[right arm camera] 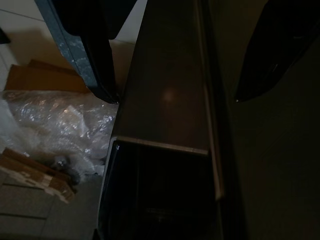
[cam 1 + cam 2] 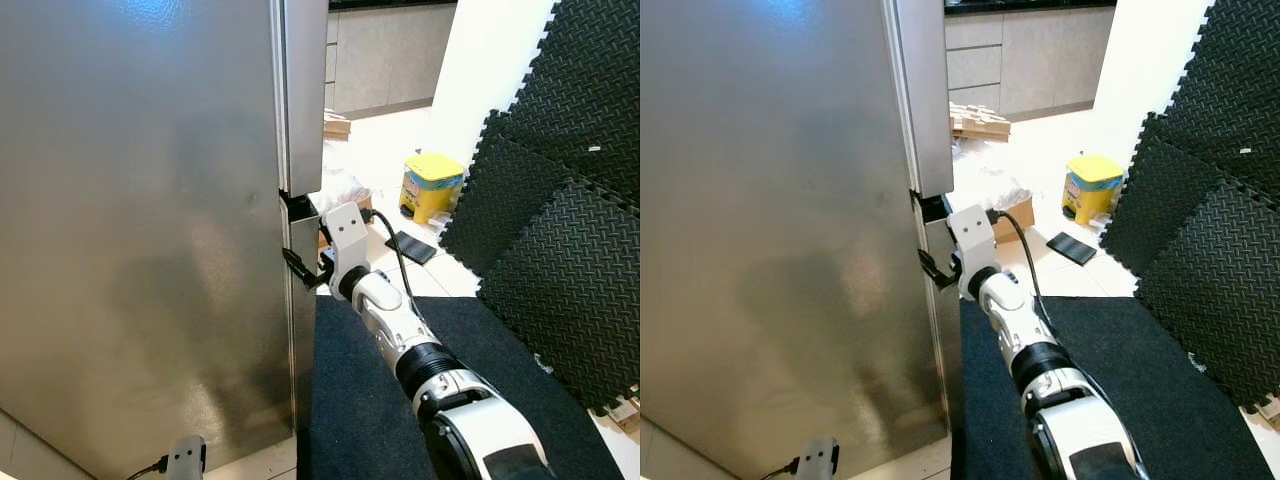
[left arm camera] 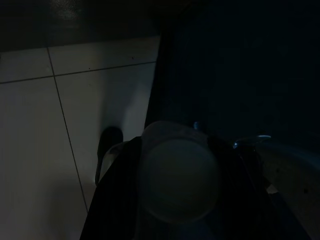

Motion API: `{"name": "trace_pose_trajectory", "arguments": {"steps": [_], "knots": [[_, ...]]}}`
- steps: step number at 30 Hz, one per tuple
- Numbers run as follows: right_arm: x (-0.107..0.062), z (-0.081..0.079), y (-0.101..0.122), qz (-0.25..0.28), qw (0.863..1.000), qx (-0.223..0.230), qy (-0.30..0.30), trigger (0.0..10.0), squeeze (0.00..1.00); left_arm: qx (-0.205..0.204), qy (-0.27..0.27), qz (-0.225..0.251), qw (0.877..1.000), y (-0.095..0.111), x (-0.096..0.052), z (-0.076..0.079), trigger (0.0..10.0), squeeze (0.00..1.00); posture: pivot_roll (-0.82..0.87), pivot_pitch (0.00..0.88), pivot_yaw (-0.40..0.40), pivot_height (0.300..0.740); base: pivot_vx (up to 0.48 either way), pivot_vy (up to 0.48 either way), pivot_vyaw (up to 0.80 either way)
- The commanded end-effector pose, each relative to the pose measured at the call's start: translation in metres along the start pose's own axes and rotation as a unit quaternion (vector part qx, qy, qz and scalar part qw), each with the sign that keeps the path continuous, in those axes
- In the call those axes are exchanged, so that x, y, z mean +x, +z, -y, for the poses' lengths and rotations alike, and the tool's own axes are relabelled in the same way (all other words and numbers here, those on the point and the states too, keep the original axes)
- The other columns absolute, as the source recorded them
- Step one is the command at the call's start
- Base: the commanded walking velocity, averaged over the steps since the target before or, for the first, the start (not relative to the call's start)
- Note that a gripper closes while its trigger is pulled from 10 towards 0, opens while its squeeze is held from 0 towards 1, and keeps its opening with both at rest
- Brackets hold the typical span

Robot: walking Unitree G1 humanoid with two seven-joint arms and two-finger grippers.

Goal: Restocking fridge

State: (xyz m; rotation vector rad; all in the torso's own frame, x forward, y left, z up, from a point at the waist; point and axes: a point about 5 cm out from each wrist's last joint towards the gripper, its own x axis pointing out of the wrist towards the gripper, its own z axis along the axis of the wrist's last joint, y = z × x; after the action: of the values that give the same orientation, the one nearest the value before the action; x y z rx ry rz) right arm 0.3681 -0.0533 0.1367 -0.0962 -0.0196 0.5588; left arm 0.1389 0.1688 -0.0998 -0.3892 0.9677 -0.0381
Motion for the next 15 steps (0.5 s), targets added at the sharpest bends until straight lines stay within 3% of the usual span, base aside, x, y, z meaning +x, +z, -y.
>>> {"name": "trace_pose_trajectory", "arguments": {"steps": [1,15], "knots": [[0.0024,0.0023,0.0049,0.003,1.000,-0.009,-0.013,10.0,0.00,0.001,0.004,-0.027,1.000,-0.0133,-0.0034,-0.0029,10.0,0.00,-0.04,0.000,-0.017,0.740,0.000,0.000,0.00],[0.0065,0.0107,0.0110,0.001,0.998,-0.011,-0.069,10.0,0.00,0.003,0.002,-0.027,1.000,-0.0133,-0.0032,-0.0021,10.0,0.00,-0.04,0.002,-0.017,0.740,0.000,0.000,0.00]]}}
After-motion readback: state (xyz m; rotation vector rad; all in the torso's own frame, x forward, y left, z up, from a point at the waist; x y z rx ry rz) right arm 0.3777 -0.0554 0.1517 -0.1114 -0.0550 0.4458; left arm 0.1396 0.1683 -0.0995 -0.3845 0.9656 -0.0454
